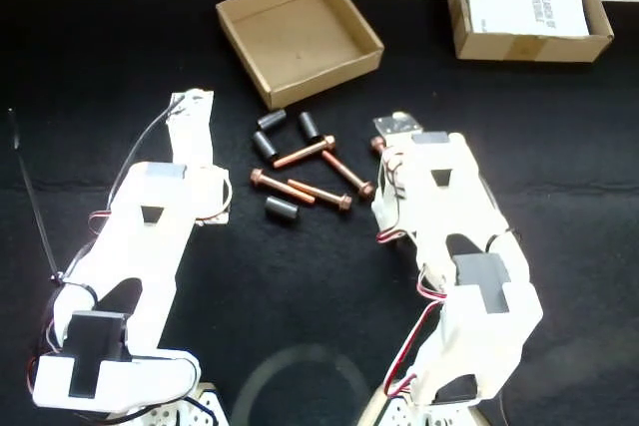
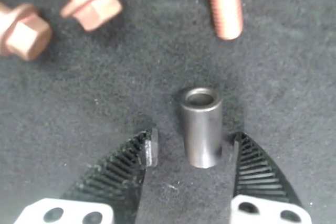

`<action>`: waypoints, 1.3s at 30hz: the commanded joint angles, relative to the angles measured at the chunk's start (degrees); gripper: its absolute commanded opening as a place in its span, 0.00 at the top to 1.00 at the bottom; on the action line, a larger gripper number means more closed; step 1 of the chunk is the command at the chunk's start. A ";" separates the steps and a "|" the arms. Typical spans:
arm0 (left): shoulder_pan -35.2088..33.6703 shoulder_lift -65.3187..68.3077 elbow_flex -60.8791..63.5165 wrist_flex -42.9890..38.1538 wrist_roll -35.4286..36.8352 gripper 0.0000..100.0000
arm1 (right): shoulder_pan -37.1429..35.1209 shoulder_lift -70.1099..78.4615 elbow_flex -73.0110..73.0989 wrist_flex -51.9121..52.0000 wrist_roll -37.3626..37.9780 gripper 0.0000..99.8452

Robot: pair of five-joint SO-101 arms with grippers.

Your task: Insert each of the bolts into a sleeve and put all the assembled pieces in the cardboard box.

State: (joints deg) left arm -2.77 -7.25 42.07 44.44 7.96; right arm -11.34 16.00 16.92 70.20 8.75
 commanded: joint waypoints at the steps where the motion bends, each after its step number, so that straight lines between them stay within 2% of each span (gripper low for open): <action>1: -0.66 0.13 -2.07 0.26 -0.18 0.89 | 0.66 0.31 -2.07 -3.21 0.62 0.77; 10: -0.66 0.22 -2.07 0.09 -0.18 0.89 | 0.57 4.35 -3.56 -6.11 0.53 0.77; 17: -0.66 0.22 -2.07 0.09 -0.18 0.89 | 0.75 8.48 -9.98 -4.70 0.53 0.92; 20: -0.66 0.22 -2.07 0.09 -0.18 0.89 | 0.66 9.63 -14.37 -2.24 0.53 0.91; 27: -0.66 0.22 -2.07 0.09 -0.18 0.89 | 0.57 15.16 -24.66 4.09 0.53 0.81; 39: -0.66 0.31 -2.07 0.09 -0.18 0.89 | -0.31 27.74 -44.44 15.43 0.26 0.81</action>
State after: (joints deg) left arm -2.77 -6.81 42.07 44.44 7.96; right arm -10.99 41.85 -20.26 84.53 8.84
